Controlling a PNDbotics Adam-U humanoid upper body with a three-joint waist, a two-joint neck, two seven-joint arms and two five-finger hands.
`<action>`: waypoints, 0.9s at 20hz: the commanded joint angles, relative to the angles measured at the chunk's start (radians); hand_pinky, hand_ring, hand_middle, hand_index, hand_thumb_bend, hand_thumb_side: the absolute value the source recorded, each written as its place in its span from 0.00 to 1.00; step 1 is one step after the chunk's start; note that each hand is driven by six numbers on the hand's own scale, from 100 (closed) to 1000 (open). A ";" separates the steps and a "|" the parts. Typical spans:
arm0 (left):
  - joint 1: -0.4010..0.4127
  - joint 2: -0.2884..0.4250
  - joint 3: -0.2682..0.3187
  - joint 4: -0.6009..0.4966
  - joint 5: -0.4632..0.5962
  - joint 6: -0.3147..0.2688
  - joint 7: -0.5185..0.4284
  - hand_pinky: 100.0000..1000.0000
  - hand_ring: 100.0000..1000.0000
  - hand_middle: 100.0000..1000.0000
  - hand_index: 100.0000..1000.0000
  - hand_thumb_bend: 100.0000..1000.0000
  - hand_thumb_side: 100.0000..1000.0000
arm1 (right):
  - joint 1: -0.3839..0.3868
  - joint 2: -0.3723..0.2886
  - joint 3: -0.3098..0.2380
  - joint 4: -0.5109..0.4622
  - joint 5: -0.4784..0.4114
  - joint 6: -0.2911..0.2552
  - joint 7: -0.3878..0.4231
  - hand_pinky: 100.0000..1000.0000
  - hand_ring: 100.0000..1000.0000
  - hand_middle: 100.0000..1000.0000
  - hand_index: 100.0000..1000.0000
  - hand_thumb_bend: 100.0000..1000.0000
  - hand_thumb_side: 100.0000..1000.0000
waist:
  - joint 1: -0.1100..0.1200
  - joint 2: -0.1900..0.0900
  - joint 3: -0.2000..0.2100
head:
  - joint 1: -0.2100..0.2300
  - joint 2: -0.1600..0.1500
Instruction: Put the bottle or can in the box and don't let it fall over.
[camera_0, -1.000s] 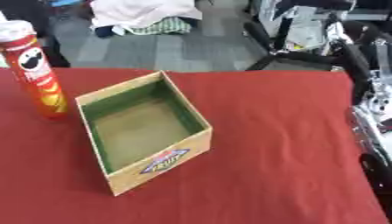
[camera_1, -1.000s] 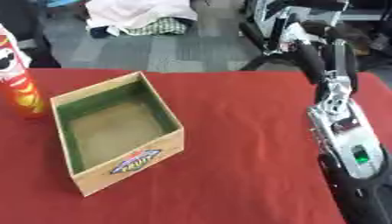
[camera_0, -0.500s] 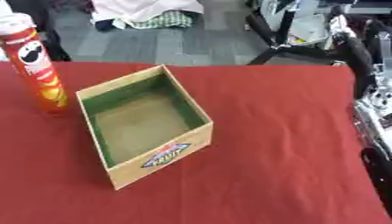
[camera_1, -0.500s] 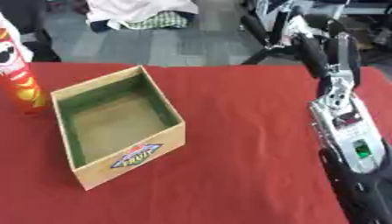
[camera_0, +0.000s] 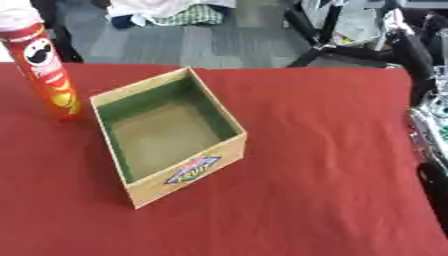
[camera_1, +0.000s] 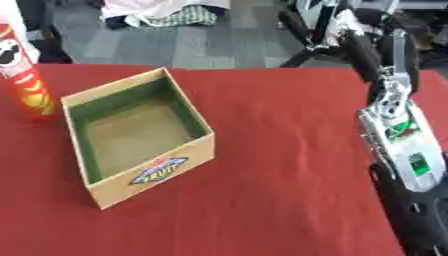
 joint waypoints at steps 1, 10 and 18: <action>-0.028 0.118 -0.020 0.017 -0.047 0.040 -0.025 0.81 0.71 0.73 0.74 1.00 0.22 | -0.011 -0.030 0.000 -0.010 -0.003 0.002 0.004 0.49 0.71 0.75 0.70 0.19 0.47 | 0.006 -0.019 0.000 | -0.002 0.003; -0.149 0.318 -0.084 0.171 -0.039 0.088 -0.126 0.85 0.75 0.76 0.76 1.00 0.22 | -0.012 -0.024 0.006 -0.006 -0.002 0.005 0.011 0.49 0.71 0.75 0.70 0.19 0.47 | 0.003 -0.033 -0.006 | 0.012 0.013; -0.264 0.365 -0.157 0.338 -0.014 0.087 -0.238 0.86 0.78 0.80 0.75 1.00 0.21 | -0.011 -0.023 0.012 -0.003 -0.002 0.007 0.015 0.49 0.71 0.75 0.70 0.19 0.47 | 0.004 -0.039 -0.006 | 0.042 0.007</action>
